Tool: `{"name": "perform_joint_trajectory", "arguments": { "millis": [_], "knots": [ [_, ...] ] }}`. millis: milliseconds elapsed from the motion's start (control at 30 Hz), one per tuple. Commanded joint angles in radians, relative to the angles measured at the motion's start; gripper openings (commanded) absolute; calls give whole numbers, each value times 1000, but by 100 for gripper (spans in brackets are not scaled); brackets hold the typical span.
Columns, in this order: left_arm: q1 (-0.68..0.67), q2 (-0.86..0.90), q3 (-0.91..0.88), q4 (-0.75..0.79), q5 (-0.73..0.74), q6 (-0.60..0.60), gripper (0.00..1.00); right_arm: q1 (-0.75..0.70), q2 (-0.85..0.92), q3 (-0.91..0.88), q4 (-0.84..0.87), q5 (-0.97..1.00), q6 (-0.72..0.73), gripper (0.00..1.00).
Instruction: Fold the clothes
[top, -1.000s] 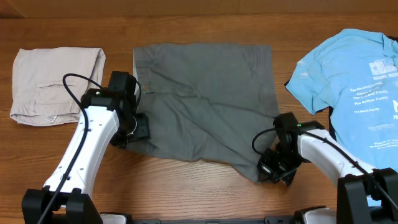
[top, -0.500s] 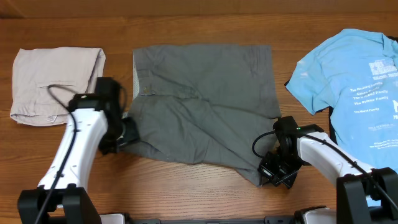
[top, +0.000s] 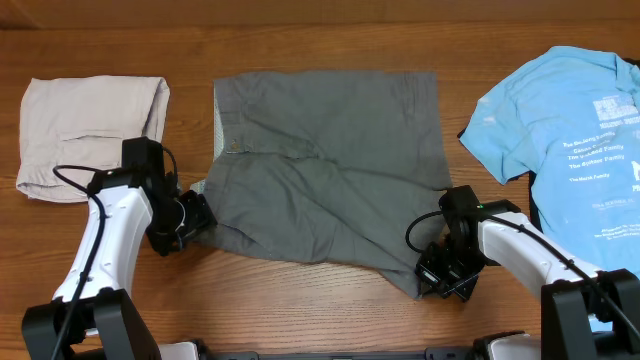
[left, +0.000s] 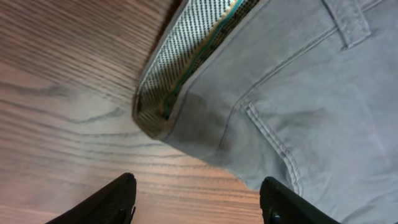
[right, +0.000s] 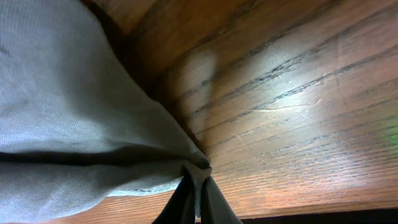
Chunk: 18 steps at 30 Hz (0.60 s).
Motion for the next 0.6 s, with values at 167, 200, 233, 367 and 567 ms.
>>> {"name": "perform_joint_trajectory", "arguments": {
  "millis": [167, 200, 233, 367, 567],
  "knots": [
    [2, 3, -138, 98, 30, -14, 39, 0, -1, -7, 7, 30, -5, 6],
    [2, 3, -146, 106, 29, -14, 29, 0, -1, -7, 7, 34, -5, 6],
    [2, 3, -153, 111, 29, -14, 20, 0, -1, -7, 6, 40, -5, 6],
    [2, 3, -156, 97, 29, -13, 4, -3, -1, -6, -1, 63, -41, 4],
    [2, 3, -156, -8, 23, -5, 4, -43, -1, 12, -111, 61, -101, 4]
  ]
}}
